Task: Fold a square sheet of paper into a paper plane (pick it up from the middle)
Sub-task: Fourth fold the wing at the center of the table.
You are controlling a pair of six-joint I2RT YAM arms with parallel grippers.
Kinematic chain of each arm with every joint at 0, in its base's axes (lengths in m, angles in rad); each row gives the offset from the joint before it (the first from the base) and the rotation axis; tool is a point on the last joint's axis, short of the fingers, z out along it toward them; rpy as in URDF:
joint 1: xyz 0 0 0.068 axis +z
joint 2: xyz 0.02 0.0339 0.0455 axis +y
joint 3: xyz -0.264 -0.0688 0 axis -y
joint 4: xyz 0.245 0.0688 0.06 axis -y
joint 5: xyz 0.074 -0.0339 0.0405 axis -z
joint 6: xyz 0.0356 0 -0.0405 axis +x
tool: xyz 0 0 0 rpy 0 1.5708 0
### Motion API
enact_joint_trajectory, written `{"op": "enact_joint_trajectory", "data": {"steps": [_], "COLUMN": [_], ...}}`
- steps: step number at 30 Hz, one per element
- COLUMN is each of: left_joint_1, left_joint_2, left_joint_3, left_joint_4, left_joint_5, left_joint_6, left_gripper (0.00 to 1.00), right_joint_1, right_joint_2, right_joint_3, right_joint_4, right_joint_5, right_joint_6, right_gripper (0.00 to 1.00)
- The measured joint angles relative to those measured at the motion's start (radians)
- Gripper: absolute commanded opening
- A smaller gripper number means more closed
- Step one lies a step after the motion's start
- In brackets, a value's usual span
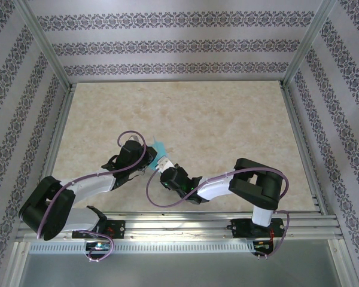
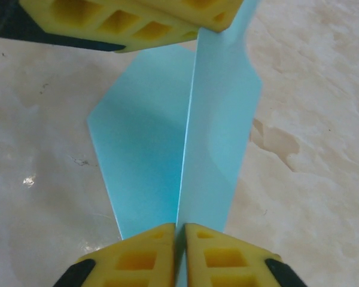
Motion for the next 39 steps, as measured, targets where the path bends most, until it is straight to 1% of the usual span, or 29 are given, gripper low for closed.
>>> {"op": "enact_joint_trajectory", "data": {"steps": [2,4,6,7,9,10,12,16,19,23,25,27,29,33,36,39], "left_joint_1": [0.0,0.0,0.0,0.0,-0.001,-0.001,0.0,0.015,0.047,0.1,0.115,0.12,0.121,0.126,0.133,0.136], "left_joint_2": [-0.002,-0.005,-0.01,-0.016,-0.031,-0.042,-0.063,-0.074,-0.055,0.023,0.069,0.111,0.144,0.182,0.19,0.191], "left_joint_3": [0.0,0.0,0.0,0.0,0.0,0.0,0.0,0.006,0.018,0.052,0.069,0.087,0.103,0.113,0.113,0.113], "left_joint_4": [0.0,-0.004,-0.016,-0.027,-0.055,-0.069,-0.094,-0.137,-0.152,-0.144,-0.132,-0.121,-0.11,-0.079,-0.068,-0.058], "left_joint_5": [0.0,-0.001,-0.004,-0.007,-0.016,-0.023,-0.03,-0.018,0.023,0.113,0.158,0.199,0.235,0.273,0.29,0.297], "left_joint_6": [0.0,-0.002,-0.001,0.002,0.004,0.006,0.018,0.053,0.077,0.093,0.095,0.096,0.095,0.091,0.089,0.085], "left_gripper": [0.12,0.14,0.41,0.51,0.66,0.71,0.8,0.88,0.87,0.77,0.75,0.7,0.67,0.6,0.51,0.35], "right_joint_1": [-0.002,-0.007,-0.016,-0.023,-0.037,-0.044,-0.056,-0.086,-0.103,-0.111,-0.111,-0.111,-0.111,-0.111,-0.111,-0.118], "right_joint_2": [0.0,-0.003,-0.009,-0.015,-0.025,-0.031,-0.041,-0.056,-0.063,-0.075,-0.078,-0.08,-0.082,-0.086,-0.088,-0.093], "right_joint_3": [0.0,-0.003,-0.013,-0.021,-0.034,-0.041,-0.055,-0.084,-0.096,-0.098,-0.098,-0.099,-0.1,-0.108,-0.112,-0.12], "right_joint_4": [0.003,0.006,0.009,0.01,0.011,0.014,0.02,0.037,0.042,0.048,0.053,0.058,0.06,0.06,0.059,0.059], "right_joint_5": [0.0,0.0,-0.001,-0.003,-0.007,-0.012,-0.023,-0.069,-0.099,-0.128,-0.14,-0.148,-0.154,-0.161,-0.168,-0.18], "right_joint_6": [-0.003,-0.009,-0.016,-0.021,-0.029,-0.036,-0.054,-0.081,-0.099,-0.114,-0.122,-0.125,-0.126,-0.129,-0.13,-0.132], "right_gripper": [0.05,0.04,0.03,0.03,0.03,0.03,0.03,0.03,0.03,0.03,0.03,0.03,0.03,0.03,0.05,0.06]}}
